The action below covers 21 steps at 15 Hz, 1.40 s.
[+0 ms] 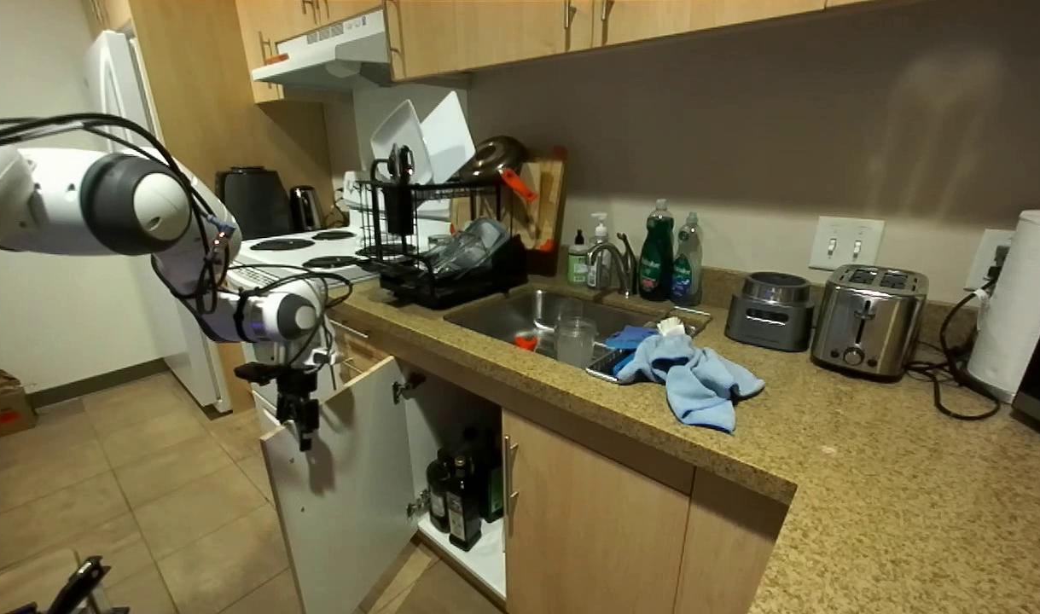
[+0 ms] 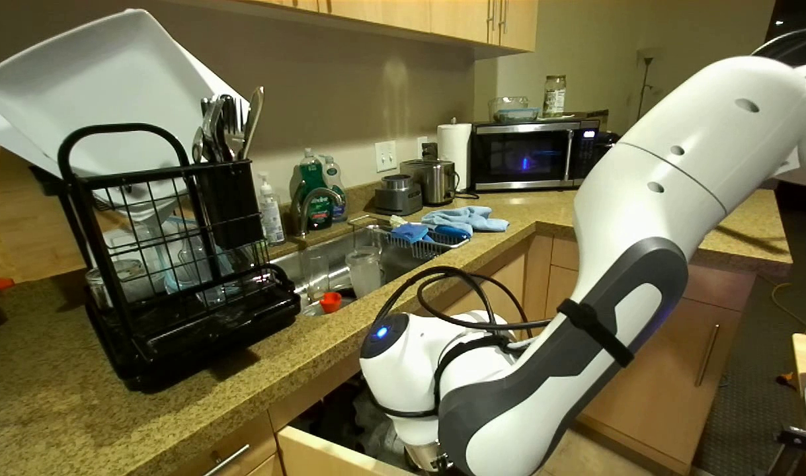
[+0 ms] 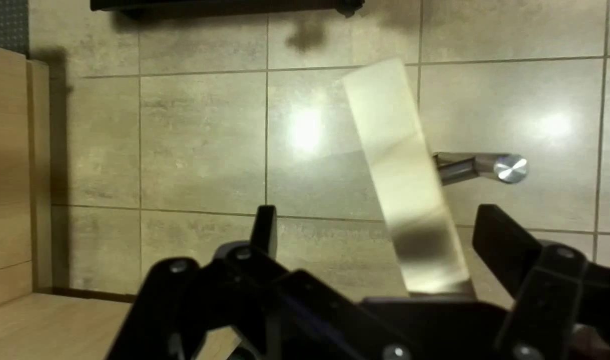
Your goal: Close the cabinet door
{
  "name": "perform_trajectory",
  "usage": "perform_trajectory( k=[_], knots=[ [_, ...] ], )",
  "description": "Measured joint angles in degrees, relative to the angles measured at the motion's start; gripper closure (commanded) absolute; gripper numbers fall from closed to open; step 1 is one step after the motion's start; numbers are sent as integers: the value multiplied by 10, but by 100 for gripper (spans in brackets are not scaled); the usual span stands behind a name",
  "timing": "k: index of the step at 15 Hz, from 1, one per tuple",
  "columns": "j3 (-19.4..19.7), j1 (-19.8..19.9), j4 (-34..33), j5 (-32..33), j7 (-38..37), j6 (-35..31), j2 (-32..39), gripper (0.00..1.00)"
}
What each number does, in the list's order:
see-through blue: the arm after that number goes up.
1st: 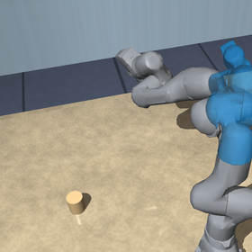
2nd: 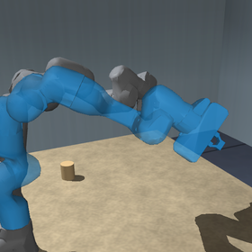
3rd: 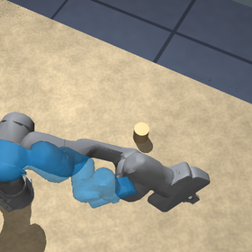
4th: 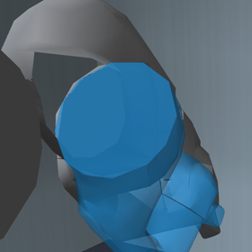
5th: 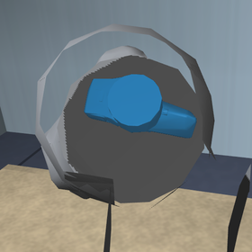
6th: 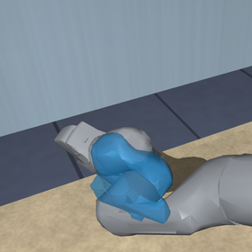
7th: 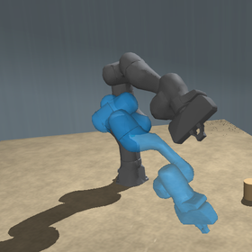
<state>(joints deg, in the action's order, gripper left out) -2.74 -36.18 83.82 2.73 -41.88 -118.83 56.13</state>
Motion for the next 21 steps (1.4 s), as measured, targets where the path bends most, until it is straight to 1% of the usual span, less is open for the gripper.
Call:
perform_trajectory(
  k=[4, 9, 15, 18, 21],
  knots=[
    [23, 0, 8, 8, -5, 27, -5, 0],
    [48, 0, 10, 46, -41, 73, -8, 0],
    [59, 0, 10, 91, -74, 140, -24, 0],
    [58, 1, 10, 113, -70, 147, -38, 0],
    [53, 7, 10, 141, -30, 144, -47, 0]
  ],
)
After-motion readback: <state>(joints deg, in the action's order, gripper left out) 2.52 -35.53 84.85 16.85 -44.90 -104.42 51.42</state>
